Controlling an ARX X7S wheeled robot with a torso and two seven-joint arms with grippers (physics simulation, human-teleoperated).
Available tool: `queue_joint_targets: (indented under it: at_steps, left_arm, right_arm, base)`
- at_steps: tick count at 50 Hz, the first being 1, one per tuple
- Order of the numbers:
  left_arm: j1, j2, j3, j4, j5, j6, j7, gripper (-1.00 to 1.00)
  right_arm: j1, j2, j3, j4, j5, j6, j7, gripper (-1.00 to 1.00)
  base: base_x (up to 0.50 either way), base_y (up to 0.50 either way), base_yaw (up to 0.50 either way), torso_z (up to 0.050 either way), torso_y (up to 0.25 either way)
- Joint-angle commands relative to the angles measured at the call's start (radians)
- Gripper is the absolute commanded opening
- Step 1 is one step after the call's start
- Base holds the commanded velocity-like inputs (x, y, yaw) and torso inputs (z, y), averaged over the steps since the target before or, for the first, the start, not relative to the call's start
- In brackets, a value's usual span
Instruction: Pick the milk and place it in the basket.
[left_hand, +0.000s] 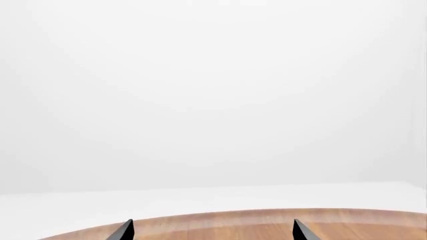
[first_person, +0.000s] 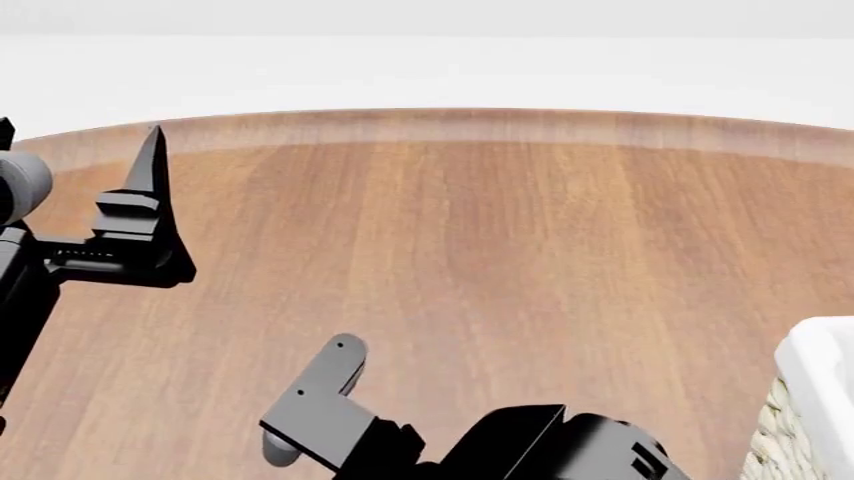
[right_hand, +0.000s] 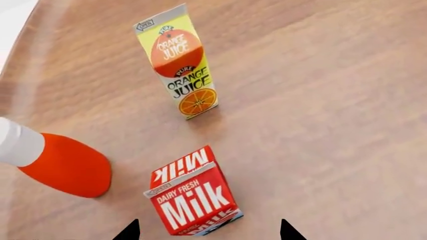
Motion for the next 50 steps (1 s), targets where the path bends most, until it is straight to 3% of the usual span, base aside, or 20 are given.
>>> queue_joint_targets:
  at_steps: [1, 50]
  left_arm:
    - [0.001, -0.004, 0.003, -0.002, -0.007, 0.004, -0.004, 1.00]
    - [0.016, -0.023, 0.026, -0.036, -0.014, 0.051, -0.011, 1.00]
  right_arm:
    - [0.010, -0.029, -0.053, 0.070, -0.037, -0.057, -0.059, 1.00]
    - [-0.009, -0.154, -0.235, 0.363, -0.150, -0.245, -0.263, 1.00]
  base:
    - [0.00, 0.00, 0.00, 0.000, 0.000]
    - [0.00, 0.00, 0.00, 0.000, 0.000]
